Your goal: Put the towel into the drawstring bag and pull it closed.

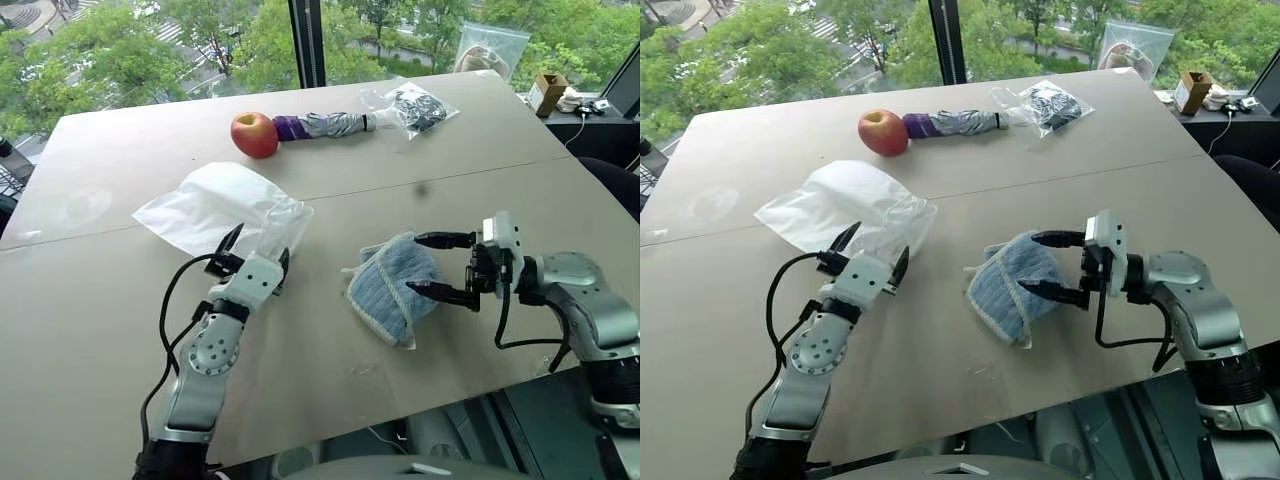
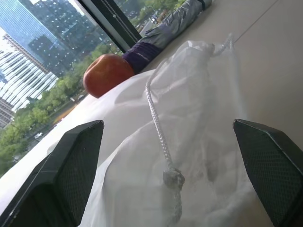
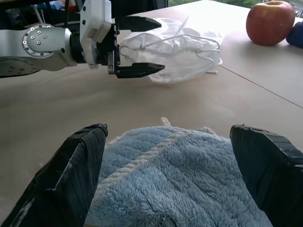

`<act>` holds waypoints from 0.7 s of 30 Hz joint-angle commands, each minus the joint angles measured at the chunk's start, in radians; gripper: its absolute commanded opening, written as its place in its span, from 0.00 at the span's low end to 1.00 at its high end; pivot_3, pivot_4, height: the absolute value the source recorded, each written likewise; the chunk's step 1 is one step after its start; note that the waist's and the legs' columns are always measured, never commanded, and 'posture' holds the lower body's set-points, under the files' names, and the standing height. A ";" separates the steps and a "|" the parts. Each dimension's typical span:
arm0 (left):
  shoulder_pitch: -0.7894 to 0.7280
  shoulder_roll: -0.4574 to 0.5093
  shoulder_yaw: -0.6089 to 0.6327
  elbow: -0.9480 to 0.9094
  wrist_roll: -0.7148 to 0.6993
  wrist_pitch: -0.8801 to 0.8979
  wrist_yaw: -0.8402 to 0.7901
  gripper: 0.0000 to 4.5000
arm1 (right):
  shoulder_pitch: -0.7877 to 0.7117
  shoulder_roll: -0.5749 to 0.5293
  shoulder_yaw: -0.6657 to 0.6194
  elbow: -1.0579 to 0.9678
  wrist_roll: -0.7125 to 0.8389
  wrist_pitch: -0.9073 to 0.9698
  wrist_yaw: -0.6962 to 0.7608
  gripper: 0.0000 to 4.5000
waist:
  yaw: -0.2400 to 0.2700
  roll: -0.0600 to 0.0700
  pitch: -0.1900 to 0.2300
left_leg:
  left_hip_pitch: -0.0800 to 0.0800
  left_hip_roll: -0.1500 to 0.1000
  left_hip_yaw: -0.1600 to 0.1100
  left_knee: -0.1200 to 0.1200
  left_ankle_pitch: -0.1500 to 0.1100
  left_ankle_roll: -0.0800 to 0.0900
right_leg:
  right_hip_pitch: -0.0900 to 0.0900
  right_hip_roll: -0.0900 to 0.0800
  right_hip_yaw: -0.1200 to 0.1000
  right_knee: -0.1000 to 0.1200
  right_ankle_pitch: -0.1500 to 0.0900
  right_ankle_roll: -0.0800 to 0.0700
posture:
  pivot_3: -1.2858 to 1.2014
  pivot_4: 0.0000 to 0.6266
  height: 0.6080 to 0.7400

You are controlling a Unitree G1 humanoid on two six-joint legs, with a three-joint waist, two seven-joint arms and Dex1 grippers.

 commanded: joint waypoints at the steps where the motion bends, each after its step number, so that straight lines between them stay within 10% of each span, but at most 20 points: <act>1: -0.008 0.002 0.019 -0.004 0.042 -0.025 0.048 1.00 | 0.005 -0.008 -0.024 -0.027 0.000 -0.028 -0.014 0.99 | -0.001 0.000 0.000 | 0.000 0.000 0.000 0.000 0.000 0.000 | 0.000 0.000 0.000 0.000 0.000 0.000 | 0.52 0.24 1.00; 14: -0.046 -0.013 0.042 0.030 0.047 0.091 0.053 1.00 | 0.016 0.001 -0.024 0.003 -0.012 -0.072 -0.039 0.99 | 0.000 0.000 0.000 | 0.000 0.000 0.000 0.000 0.000 0.000 | 0.000 0.000 -0.001 0.000 0.000 0.000 | 0.52 0.24 1.00; 21: -0.053 -0.014 0.063 0.010 0.038 0.067 0.065 0.39 | 0.015 0.012 -0.016 0.022 -0.019 -0.094 -0.044 1.00 | 0.000 0.000 0.000 | 0.000 0.000 -0.001 0.000 0.000 0.000 | 0.000 0.000 -0.001 0.000 0.000 0.000 | 0.52 0.24 1.00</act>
